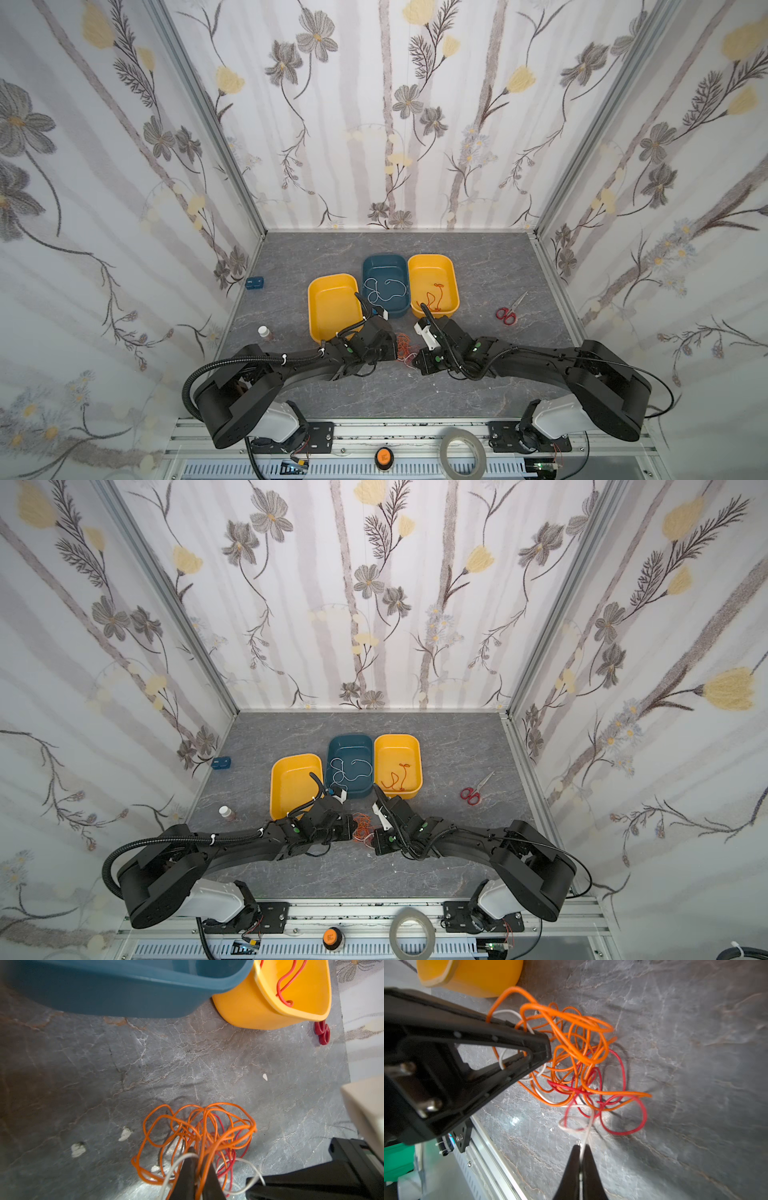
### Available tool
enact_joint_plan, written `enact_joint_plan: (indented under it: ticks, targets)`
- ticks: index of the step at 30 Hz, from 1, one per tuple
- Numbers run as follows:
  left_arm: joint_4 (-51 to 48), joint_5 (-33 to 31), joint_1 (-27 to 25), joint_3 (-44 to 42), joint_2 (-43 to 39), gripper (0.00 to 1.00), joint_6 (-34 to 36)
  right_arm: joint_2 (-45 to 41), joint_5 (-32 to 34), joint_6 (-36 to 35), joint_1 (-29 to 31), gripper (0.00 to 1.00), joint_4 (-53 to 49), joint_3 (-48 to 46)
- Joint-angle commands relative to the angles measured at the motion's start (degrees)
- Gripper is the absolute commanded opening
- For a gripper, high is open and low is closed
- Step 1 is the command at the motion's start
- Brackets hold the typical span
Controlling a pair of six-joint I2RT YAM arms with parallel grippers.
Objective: Untangle the cables
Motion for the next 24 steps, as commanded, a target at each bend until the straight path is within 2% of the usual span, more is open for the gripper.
enact_joint_plan:
  ticks: [1,7,11,18,24]
  targets:
    - [1.3,-1.1,0.3,-0.7,-1.2,0.08,-0.7,-2.6,7.0,-0.8,-0.1,0.03,-5.6,-0.2]
    - [-0.2,-2.2,1.0,-2.2,-3.8,0.08,-0.9,-7.3,15.6,-1.4,-0.7,0.0,-16.1,-0.5]
    - [-2.1,-3.1,1.8,-3.1,-6.2,0.08,-1.0,-11.1,21.2,-0.3,-3.1,0.0,-22.9,-0.9]
    - [-6.0,-4.1,3.3,-4.3,-10.6,0.08,-1.2,-20.6,21.8,-0.5,-11.5,0.0,-28.3,-3.1]
    - [-9.3,-3.4,3.7,-3.4,-10.0,0.09,-1.0,-27.7,19.8,-4.1,-13.2,0.0,-29.3,-2.5]
